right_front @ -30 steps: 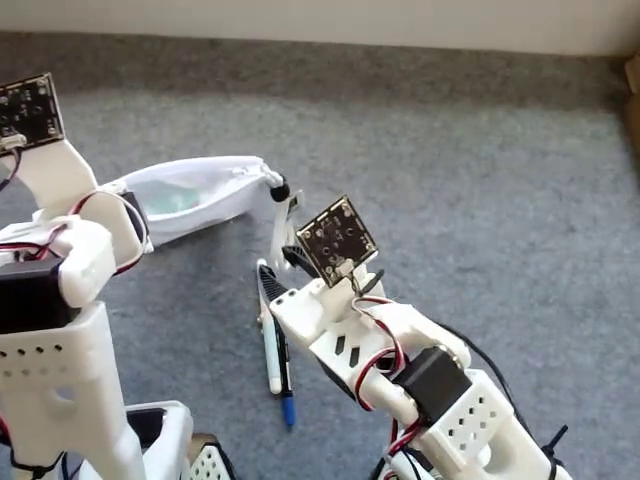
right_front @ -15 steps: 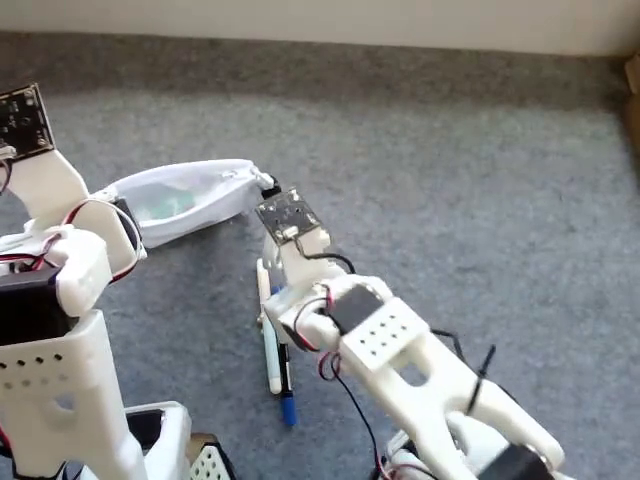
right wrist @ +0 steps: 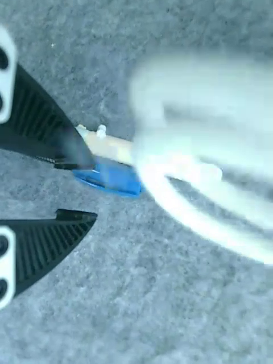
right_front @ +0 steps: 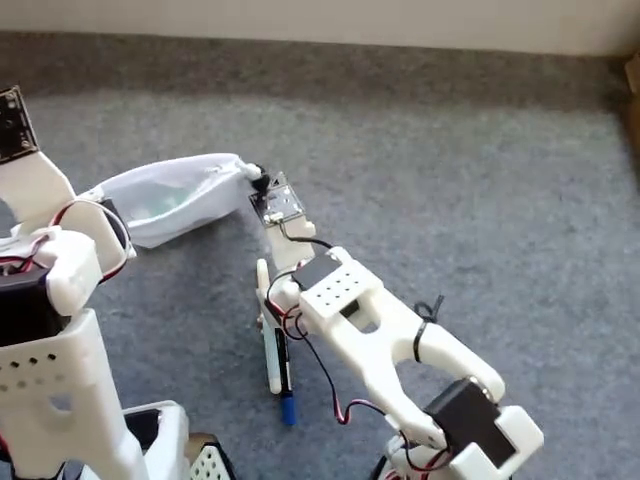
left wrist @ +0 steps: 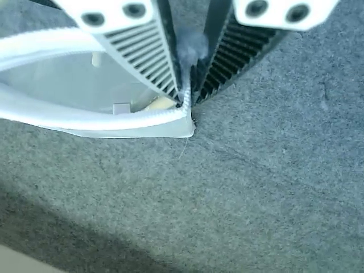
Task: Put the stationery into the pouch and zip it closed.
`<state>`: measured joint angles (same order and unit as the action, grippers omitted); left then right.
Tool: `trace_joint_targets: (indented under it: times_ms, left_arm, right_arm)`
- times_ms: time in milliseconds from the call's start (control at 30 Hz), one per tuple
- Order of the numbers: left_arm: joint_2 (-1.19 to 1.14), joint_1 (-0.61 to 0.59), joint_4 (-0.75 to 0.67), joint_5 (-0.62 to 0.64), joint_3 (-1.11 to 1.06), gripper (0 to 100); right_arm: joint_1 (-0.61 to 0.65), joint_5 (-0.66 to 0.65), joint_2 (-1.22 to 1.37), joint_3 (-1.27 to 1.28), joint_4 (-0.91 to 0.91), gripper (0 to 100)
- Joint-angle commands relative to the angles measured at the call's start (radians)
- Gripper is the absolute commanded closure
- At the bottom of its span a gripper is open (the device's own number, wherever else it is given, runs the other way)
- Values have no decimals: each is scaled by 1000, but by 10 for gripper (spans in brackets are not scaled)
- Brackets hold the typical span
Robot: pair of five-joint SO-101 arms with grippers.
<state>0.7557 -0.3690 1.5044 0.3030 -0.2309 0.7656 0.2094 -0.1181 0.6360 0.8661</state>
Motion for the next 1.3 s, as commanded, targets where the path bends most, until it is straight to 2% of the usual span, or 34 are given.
trace_joint_targets:
  times_ms: [0,367,633,967,1133,1267]
  left_arm:
    - [-1,-28,-6,-3,-7,994]
    - [-1,-28,-6,-3,-16,994]
    - [-1,-28,-8,-3,-25,994]
    - [-1,-28,-8,-3,-27,994]
    - [-1,-28,-8,-3,-27,994]
    - [-1,-28,-6,-3,-27,994]
  right_arm:
    - [-10,9,10,-74,-21,882]
    - [-1,9,166,-162,-21,882]
    - [45,9,176,-157,-21,882]
    - [44,3,176,-156,-16,884]
    - [44,0,177,-156,-16,962]
    - [44,0,176,-153,4,978]
